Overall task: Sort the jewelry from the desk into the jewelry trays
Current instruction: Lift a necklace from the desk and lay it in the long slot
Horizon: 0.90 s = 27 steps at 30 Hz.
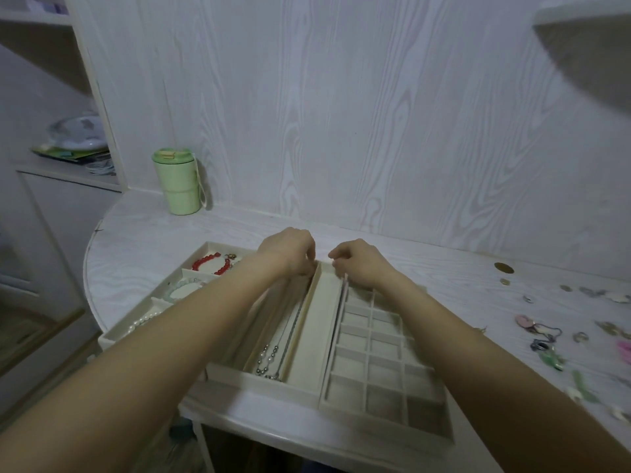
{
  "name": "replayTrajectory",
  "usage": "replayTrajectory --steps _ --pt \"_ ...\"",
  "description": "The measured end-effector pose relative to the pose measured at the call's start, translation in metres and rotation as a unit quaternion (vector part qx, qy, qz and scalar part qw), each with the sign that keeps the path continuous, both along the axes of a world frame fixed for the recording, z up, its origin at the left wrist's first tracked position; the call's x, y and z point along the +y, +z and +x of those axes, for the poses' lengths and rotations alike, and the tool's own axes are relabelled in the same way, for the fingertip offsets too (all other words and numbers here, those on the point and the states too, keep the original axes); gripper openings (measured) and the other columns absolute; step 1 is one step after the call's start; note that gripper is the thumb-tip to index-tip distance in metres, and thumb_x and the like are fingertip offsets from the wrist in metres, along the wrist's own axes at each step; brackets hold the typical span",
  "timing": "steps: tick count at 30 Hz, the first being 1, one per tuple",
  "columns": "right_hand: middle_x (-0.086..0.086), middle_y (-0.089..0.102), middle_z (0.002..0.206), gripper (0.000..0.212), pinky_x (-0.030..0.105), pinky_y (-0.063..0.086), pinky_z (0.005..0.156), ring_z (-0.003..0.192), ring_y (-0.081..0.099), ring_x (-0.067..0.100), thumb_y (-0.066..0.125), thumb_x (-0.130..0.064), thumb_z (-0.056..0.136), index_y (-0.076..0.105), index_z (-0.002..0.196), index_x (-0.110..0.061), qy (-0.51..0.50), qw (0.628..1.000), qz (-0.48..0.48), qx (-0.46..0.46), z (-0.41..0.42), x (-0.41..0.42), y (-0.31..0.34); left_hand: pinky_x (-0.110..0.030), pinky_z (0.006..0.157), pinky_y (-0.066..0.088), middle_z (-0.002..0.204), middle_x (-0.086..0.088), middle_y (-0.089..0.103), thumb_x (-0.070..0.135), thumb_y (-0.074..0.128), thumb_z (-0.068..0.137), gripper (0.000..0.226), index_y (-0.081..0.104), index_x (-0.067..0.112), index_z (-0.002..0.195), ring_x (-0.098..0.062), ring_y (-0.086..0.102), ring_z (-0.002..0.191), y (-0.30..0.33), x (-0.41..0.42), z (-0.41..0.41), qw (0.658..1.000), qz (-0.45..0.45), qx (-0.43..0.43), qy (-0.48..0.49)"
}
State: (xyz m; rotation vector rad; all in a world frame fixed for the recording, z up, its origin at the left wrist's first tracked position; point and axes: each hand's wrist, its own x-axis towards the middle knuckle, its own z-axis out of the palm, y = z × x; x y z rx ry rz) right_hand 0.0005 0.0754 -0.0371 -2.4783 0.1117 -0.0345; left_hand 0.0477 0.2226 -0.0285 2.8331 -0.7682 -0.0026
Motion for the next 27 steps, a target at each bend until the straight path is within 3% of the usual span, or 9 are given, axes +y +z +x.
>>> replayTrajectory --steps 3,8,15,19,23,27 --pt "0.005 0.062 0.123 0.03 0.02 0.038 0.082 0.106 0.057 0.017 0.05 -0.012 0.095 0.061 0.123 -0.012 -0.017 0.999 0.01 -0.028 -0.022 -0.015 0.008 -0.035 0.084 0.051 0.11 0.0 0.061 0.024 0.063 0.085 0.026 0.064 0.017 0.11 -0.018 0.058 0.1 0.012 -0.006 -0.01 0.999 -0.032 -0.019 -0.007" --pt "0.002 0.063 0.123 0.029 0.014 0.041 0.071 0.107 0.059 0.016 0.052 -0.014 0.094 0.063 0.121 -0.013 -0.057 0.997 0.015 -0.041 -0.064 -0.057 0.016 -0.037 0.085 0.053 0.1 -0.003 0.068 0.02 0.058 0.086 0.012 0.069 0.016 0.091 -0.019 0.063 0.092 0.035 -0.041 -0.039 0.989 -0.144 0.012 -0.04" --pt "0.004 0.053 0.137 0.034 0.024 0.036 0.095 0.125 0.049 0.018 0.047 -0.012 0.096 0.056 0.129 -0.013 -0.143 0.989 -0.025 -0.026 -0.136 -0.136 0.009 -0.037 0.085 0.053 0.1 -0.001 0.066 0.013 0.051 0.089 0.018 0.067 0.012 0.096 -0.02 0.062 0.091 0.038 -0.133 -0.094 0.974 -0.201 0.023 -0.1" --pt "0.004 0.038 0.149 0.042 0.03 0.033 0.104 0.133 0.04 0.022 0.037 -0.009 0.098 0.043 0.14 -0.013 -0.186 0.979 -0.084 0.001 -0.168 -0.184 0.002 -0.031 0.089 0.049 0.113 -0.008 0.065 0.012 0.047 0.093 0.024 0.066 0.009 0.107 -0.023 0.06 0.101 0.03 -0.194 -0.123 0.967 -0.191 0.036 -0.162" --pt "0.008 0.031 0.153 0.044 0.027 0.026 0.107 0.139 0.031 0.024 0.031 -0.008 0.102 0.035 0.145 -0.011 -0.202 0.97 -0.136 0.024 -0.187 -0.224 -0.004 -0.025 0.096 0.038 0.13 -0.007 0.059 0.007 0.042 0.095 0.031 0.063 0.007 0.118 -0.022 0.054 0.118 0.02 -0.247 -0.143 0.961 -0.132 0.057 -0.235" --pt "0.012 0.041 0.146 0.04 0.035 0.034 0.106 0.132 0.041 0.029 0.033 -0.014 0.102 0.043 0.14 -0.009 -0.23 0.957 -0.169 0.057 -0.188 -0.256 -0.014 -0.033 0.099 0.041 0.13 -0.011 0.056 0.009 0.041 0.096 0.034 0.058 0.008 0.126 -0.027 0.051 0.12 0.001 -0.294 -0.15 0.965 -0.033 0.067 -0.252"
